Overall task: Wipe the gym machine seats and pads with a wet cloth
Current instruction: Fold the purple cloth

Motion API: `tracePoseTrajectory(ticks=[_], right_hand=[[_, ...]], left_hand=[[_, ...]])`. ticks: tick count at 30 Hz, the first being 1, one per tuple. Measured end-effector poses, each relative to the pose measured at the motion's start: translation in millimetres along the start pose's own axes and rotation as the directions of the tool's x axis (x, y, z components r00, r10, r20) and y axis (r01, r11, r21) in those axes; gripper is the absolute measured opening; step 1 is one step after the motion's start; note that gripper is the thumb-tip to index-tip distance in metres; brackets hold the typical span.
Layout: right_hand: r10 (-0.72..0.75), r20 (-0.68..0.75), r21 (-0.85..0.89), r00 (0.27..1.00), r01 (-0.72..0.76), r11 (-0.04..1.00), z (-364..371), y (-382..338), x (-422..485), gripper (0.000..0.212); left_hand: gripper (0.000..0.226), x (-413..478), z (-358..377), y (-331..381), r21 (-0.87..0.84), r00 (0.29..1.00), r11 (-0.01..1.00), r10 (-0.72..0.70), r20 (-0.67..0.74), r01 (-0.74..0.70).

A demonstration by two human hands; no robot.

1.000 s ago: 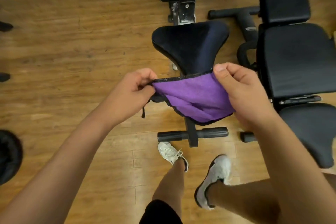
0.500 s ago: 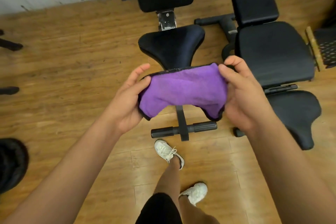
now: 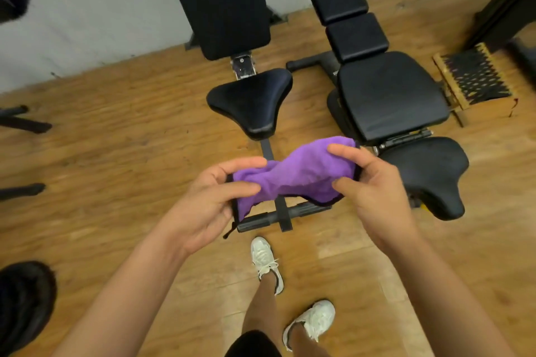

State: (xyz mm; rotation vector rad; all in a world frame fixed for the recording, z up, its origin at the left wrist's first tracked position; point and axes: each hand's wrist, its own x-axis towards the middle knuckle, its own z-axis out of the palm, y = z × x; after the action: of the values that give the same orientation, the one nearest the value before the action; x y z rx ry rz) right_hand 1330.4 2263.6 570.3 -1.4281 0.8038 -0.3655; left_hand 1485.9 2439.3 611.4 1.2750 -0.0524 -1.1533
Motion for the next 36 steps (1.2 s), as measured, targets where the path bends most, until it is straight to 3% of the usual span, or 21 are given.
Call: tracePoseTrajectory(ticks=[2,4,6,7,12,15,17,20,22,24,26,28,29,31,33,36], right_hand=[[-0.118,0.002,-0.240,0.993,0.115,0.964,-4,5,-8,0.054],[-0.208,0.007,-0.370,0.978,0.195,0.908,-6,9,-15,0.046],[-0.240,-0.021,-0.389,0.971,0.213,0.896,-9,9,-23,0.041],[-0.238,-0.048,-0.367,0.970,0.205,0.908,-11,8,-28,0.040],[-0.191,-0.207,-0.168,0.960,0.158,0.973,-14,7,-42,0.026],[-0.058,-0.236,0.033,0.970,0.068,0.997,-13,2,-57,0.013],[0.096,-0.174,0.220,0.980,-0.057,0.974,-13,-6,-68,0.015],[0.200,0.031,0.369,0.979,-0.197,0.908,-23,-20,-83,0.044],[0.161,0.102,0.237,0.982,-0.181,0.954,-33,-32,-91,0.061],[0.091,0.075,-0.095,0.993,-0.083,0.992,-43,-45,-98,0.064],[-0.077,0.052,-0.457,0.996,0.093,0.885,-53,-56,-104,0.051],[-0.196,0.060,-0.600,0.979,0.192,0.776,-64,-65,-108,0.032],[-0.227,0.048,-0.624,0.973,0.206,0.754,-69,-69,-110,0.024],[-0.293,-0.003,-0.645,0.956,0.222,0.731,-78,-74,-113,0.011],[-0.332,-0.072,-0.640,0.941,0.212,0.739,-87,-78,-117,0.012],[-0.257,-0.166,-0.495,0.952,0.145,0.857,-96,-82,-129,0.019]], left_hand=[[0.038,-11,8,-2,0.341,0.996,0.936,0.076,0.053,-0.089],[0.040,-20,10,-2,0.609,0.984,0.774,0.149,0.092,-0.174],[0.039,-28,10,2,0.733,0.973,0.648,0.213,0.088,-0.208],[0.036,-33,9,5,0.747,0.969,0.631,0.234,0.075,-0.210],[0.027,-53,12,6,0.519,0.963,0.834,0.261,-0.070,-0.188],[0.026,-63,15,0,0.379,0.936,0.894,0.314,-0.157,-0.237],[0.022,-69,19,-1,0.286,0.924,0.929,0.304,-0.233,-0.234],[0.033,-84,28,4,0.205,0.949,0.958,0.244,-0.202,-0.202],[0.044,-95,32,8,0.276,0.965,0.946,0.216,-0.150,-0.169],[0.040,-101,33,13,0.500,0.960,0.853,0.249,-0.131,-0.154],[0.028,-105,31,19,0.767,0.937,0.618,0.345,-0.064,-0.175],[0.018,-108,34,25,0.895,0.925,0.399,0.378,0.037,-0.199],[0.016,-111,37,28,0.913,0.923,0.354,0.380,0.056,-0.201],[0.015,-114,43,33,0.912,0.920,0.351,0.385,0.068,-0.214],[0.013,-115,50,34,0.883,0.922,0.403,0.379,0.079,-0.241],[0.013,-112,61,27,0.825,0.920,0.497,0.386,0.065,-0.268]])
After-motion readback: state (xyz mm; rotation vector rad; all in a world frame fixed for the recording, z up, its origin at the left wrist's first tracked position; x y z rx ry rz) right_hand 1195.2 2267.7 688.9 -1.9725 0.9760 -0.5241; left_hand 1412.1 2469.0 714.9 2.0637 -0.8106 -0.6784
